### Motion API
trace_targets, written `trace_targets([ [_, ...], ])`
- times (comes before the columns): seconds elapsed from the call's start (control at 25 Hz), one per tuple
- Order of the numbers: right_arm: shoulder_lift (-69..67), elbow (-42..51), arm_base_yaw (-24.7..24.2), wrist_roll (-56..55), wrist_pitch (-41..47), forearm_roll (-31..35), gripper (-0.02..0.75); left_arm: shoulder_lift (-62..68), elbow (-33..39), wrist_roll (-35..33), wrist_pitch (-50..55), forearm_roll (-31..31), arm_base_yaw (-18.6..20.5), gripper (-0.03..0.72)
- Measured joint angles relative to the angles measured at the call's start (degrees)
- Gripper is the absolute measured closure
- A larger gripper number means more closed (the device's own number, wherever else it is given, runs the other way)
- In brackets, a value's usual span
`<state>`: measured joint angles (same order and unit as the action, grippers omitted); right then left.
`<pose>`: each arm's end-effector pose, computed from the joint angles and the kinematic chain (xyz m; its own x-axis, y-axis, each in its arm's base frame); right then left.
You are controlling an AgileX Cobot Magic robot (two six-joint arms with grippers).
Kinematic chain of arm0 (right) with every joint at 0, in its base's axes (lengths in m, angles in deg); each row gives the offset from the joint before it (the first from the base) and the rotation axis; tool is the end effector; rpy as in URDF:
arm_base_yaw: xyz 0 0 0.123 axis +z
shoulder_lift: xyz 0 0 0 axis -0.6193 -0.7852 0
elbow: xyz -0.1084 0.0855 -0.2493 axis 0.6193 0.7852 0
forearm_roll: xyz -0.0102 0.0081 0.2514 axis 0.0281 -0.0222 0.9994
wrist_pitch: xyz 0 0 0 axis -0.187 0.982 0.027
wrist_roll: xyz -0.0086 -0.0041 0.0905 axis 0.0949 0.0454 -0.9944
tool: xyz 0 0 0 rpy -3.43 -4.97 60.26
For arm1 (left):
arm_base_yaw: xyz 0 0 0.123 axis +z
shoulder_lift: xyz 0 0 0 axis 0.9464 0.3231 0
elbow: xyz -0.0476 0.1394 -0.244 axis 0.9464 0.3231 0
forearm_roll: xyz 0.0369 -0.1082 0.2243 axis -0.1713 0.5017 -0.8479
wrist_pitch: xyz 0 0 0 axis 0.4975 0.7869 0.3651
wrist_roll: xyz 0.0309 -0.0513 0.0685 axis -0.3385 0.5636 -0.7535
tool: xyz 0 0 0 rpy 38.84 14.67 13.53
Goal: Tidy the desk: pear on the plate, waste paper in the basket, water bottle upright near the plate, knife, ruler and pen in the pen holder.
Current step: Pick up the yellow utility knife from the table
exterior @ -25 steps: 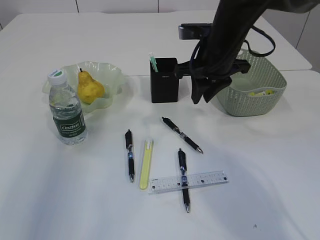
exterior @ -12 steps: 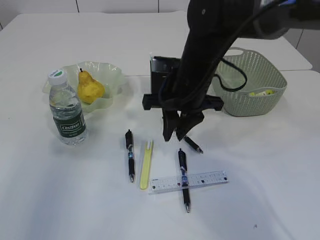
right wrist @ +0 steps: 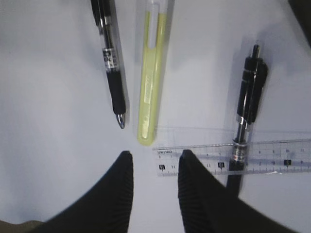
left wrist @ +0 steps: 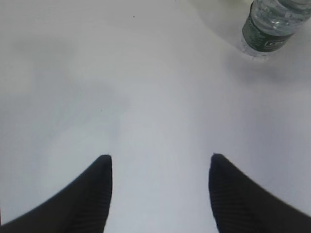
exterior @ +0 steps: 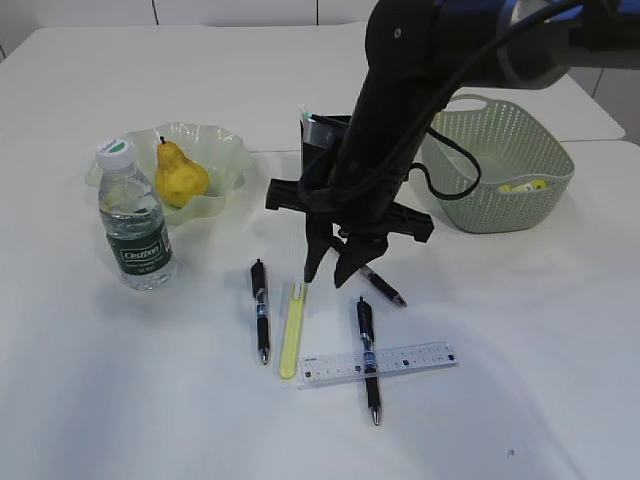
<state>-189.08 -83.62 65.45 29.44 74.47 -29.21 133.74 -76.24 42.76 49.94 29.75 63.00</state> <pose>0.3705 0.2224 0.2071 -0.9989 -0.0134 0.0460 0.0024 0.9447 0.3279 0.2206 -0.0124 0.3449 -0.8608 0.0805 -0.5024 -0.0012 0.9871 0.1603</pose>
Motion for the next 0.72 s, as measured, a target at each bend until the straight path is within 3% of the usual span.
trace_targets([
  [0.36, -0.3, -0.2, 0.0, -5.6, -6.2, 0.4, 0.381, 0.0, 0.0, 0.0, 0.5, 0.1, 0.0, 0.246],
  [0.72, -2.1, -1.4, 0.0, -3.0, -6.9, 0.5, 0.372, 0.0, 0.0, 0.0, 0.2, 0.1, 0.0, 0.246],
])
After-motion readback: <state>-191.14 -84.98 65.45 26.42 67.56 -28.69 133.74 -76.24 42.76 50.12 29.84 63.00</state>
